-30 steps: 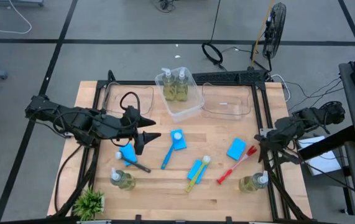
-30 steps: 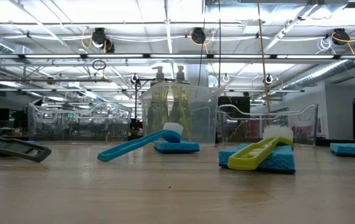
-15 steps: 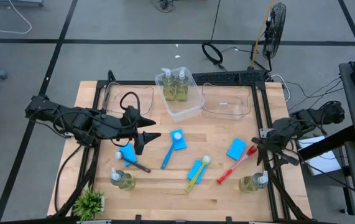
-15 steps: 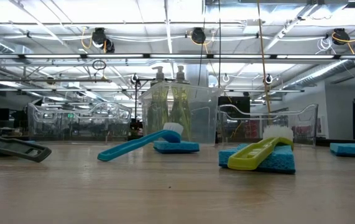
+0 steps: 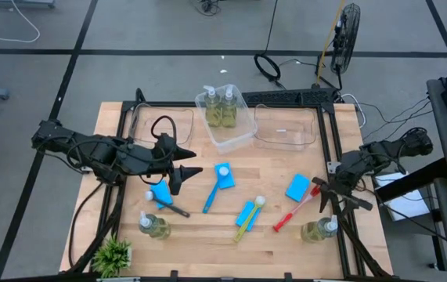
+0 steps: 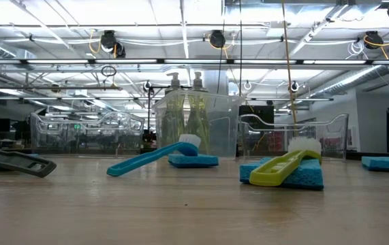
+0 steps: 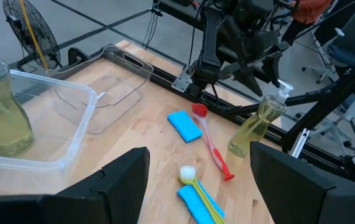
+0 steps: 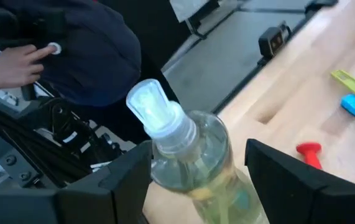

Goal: Pick & Place Kitchen Sink Supplies
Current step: Put the dishwashing liquid bottle into the white bin

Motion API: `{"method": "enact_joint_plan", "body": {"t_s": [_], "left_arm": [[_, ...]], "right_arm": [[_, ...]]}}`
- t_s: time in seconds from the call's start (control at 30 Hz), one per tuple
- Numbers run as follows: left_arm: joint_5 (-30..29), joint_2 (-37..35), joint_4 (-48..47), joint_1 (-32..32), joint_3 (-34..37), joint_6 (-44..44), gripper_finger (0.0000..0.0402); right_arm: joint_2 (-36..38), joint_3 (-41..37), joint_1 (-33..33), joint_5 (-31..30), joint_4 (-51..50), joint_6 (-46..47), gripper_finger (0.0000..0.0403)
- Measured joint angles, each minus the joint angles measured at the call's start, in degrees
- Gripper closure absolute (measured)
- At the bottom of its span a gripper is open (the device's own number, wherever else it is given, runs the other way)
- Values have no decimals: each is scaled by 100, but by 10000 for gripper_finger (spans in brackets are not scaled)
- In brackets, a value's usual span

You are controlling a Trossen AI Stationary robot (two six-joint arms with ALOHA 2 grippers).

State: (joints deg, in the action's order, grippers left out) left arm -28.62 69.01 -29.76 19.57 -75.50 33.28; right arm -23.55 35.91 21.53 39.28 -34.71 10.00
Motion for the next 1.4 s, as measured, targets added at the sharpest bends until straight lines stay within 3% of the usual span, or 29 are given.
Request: {"method": "enact_joint_plan", "body": {"t_s": [0.23, 0.8, 1.4], "left_arm": [[2, 0, 0, 1, 0, 2, 128], [2, 0, -2, 0, 0, 2, 128], [2, 0, -2, 1, 0, 2, 128]], "right_arm": [[1, -287, 306, -69, 794, 180, 156], [2, -844, 1178, -958, 2008, 612, 160], [-243, -838, 1567, -1418, 2098, 384, 280]]}}
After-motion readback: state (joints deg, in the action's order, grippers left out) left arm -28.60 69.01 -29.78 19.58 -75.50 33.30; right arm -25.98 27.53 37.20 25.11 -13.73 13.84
